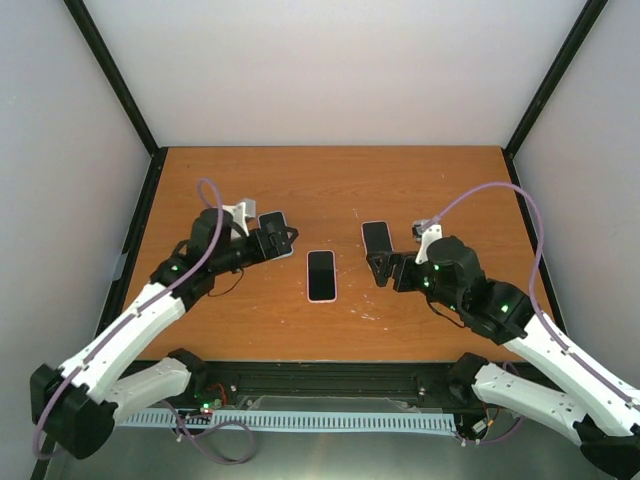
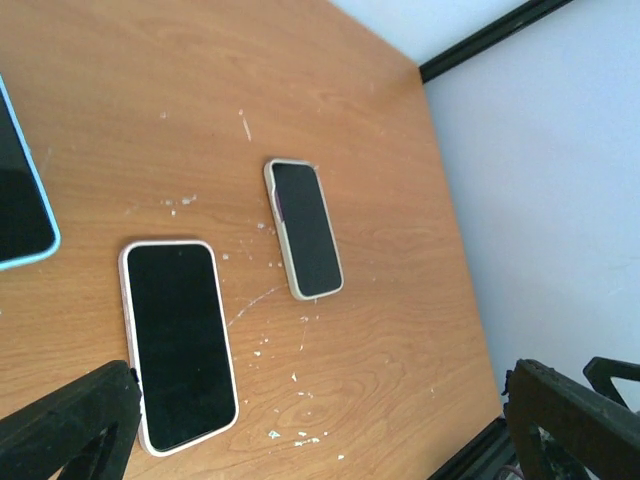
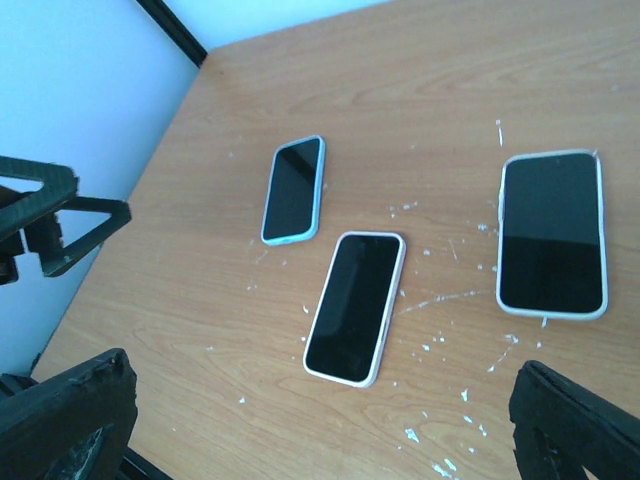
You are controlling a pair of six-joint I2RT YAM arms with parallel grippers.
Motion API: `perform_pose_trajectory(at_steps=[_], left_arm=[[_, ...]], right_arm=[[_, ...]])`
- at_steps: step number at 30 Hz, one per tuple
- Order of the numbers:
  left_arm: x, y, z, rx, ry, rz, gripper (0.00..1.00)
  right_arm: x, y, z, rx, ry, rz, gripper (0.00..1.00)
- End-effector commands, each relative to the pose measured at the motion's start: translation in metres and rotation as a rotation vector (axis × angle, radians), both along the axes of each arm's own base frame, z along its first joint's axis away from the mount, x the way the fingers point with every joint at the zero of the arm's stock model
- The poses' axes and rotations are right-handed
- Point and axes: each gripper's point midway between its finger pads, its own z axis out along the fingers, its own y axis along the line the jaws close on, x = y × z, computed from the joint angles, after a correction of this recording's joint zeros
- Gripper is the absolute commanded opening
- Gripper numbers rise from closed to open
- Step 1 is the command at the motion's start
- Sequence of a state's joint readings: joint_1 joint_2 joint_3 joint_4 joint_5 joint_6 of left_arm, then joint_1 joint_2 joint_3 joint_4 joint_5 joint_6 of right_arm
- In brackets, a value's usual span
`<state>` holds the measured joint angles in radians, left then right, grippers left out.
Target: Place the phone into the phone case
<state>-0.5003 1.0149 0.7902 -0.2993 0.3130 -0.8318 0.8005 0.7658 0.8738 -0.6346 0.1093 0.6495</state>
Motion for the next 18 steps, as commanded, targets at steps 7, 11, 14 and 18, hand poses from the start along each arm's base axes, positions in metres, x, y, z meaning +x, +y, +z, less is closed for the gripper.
perform_pose_trajectory(at_steps=[7,11,14,18], left_arm=[[-0.032,0.042,0.083,0.030,-0.192,0.084,0.99],[-0.045,0.048,0.105,-0.006,-0.252,0.081,0.99],[-0.053,0.050,0.113,-0.033,-0.278,0.074,0.99],[-0.058,0.050,0.107,-0.052,-0.270,0.067,0.99]], right_arm=[[-0.013,-0.018,0.062,0.066,-0.134,0.010,1.00],[-0.017,-0.023,0.074,0.093,-0.156,0.001,1.00],[-0.020,-0.027,0.078,0.110,-0.163,-0.007,1.00],[-0.021,-0.029,0.074,0.120,-0.153,-0.018,1.00]])
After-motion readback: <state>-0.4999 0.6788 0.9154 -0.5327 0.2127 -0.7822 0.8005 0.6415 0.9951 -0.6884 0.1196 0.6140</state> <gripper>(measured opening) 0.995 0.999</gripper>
